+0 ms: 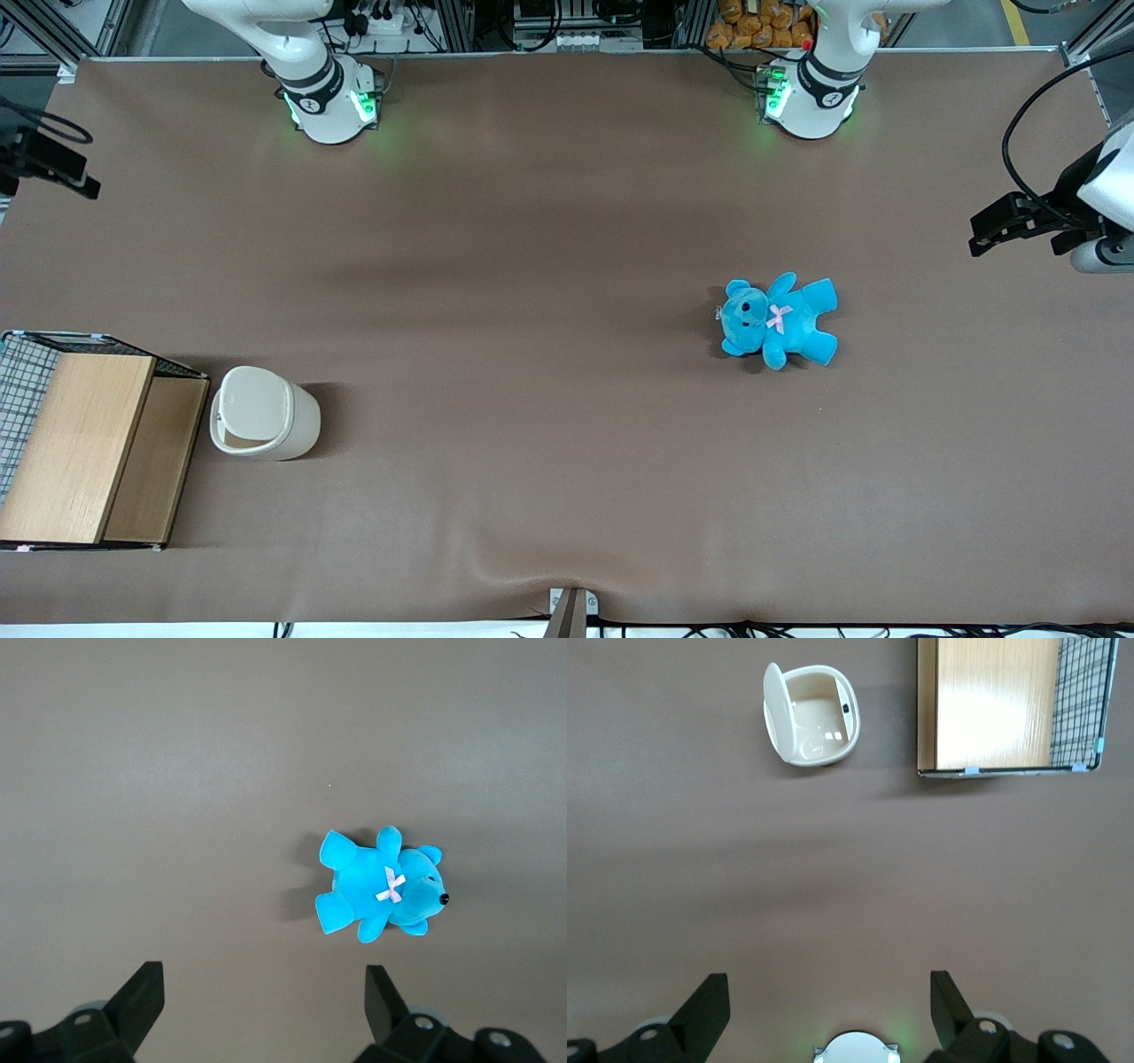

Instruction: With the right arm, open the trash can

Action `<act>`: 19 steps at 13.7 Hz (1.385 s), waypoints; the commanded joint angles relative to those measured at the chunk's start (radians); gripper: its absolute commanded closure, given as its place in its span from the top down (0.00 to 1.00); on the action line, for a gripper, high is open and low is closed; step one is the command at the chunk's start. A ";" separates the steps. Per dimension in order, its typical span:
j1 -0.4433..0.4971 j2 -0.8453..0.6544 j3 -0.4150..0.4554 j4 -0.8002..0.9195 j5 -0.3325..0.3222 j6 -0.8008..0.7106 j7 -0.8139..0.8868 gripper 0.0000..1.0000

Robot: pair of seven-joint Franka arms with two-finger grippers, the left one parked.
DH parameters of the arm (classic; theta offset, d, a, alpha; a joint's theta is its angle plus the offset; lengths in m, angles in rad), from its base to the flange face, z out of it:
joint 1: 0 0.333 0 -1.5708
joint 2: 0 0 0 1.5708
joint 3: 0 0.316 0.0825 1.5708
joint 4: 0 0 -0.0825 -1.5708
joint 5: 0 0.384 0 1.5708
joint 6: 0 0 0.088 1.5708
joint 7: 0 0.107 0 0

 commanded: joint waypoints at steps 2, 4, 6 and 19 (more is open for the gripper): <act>-0.004 -0.004 0.008 -0.031 -0.007 0.039 0.017 1.00; 0.000 -0.002 0.010 -0.028 -0.008 0.045 0.020 1.00; 0.003 -0.002 0.011 -0.028 -0.010 0.047 0.020 1.00; 0.000 0.002 0.011 -0.030 -0.010 0.042 0.015 1.00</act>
